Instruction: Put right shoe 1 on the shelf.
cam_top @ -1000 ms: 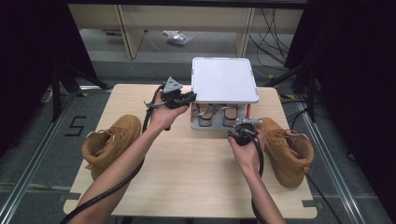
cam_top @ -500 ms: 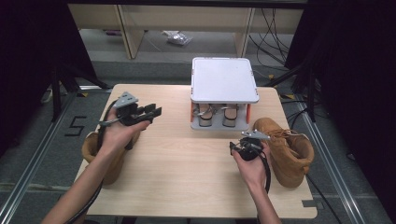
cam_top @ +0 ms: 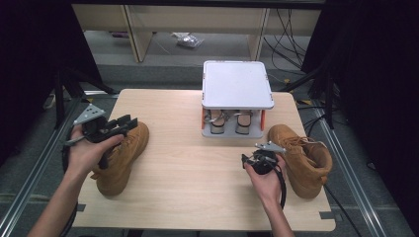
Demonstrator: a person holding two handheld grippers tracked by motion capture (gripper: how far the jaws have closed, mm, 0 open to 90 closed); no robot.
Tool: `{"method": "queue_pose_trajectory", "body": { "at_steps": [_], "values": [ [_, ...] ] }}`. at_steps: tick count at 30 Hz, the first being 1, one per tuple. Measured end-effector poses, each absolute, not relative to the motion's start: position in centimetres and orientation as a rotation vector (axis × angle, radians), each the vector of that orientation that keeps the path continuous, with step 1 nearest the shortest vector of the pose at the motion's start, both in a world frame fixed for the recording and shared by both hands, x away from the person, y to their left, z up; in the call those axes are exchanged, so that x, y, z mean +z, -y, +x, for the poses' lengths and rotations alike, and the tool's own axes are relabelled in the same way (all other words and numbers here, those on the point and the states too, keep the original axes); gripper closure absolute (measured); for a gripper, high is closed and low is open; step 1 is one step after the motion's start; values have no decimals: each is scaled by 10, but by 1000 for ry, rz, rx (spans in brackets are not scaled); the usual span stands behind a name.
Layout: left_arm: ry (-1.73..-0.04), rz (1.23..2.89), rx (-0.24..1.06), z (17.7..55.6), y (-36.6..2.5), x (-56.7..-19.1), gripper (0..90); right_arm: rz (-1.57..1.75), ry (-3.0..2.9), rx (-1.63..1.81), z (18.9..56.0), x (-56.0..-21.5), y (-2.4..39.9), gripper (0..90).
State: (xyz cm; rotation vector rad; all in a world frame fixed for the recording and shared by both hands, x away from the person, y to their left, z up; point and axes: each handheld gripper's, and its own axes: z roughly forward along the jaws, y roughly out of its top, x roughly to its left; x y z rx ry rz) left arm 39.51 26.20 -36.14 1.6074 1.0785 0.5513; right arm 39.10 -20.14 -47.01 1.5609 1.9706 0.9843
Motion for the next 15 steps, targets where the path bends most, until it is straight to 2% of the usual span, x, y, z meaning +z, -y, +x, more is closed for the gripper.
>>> {"method": "queue_pose_trajectory", "body": {
  "at_steps": [15],
  "values": [
    [-1192, 1589, 590, 377, -311, -373, 597, 1572, -1979, 968, 389, -472, 202, 441]
  ]
}}
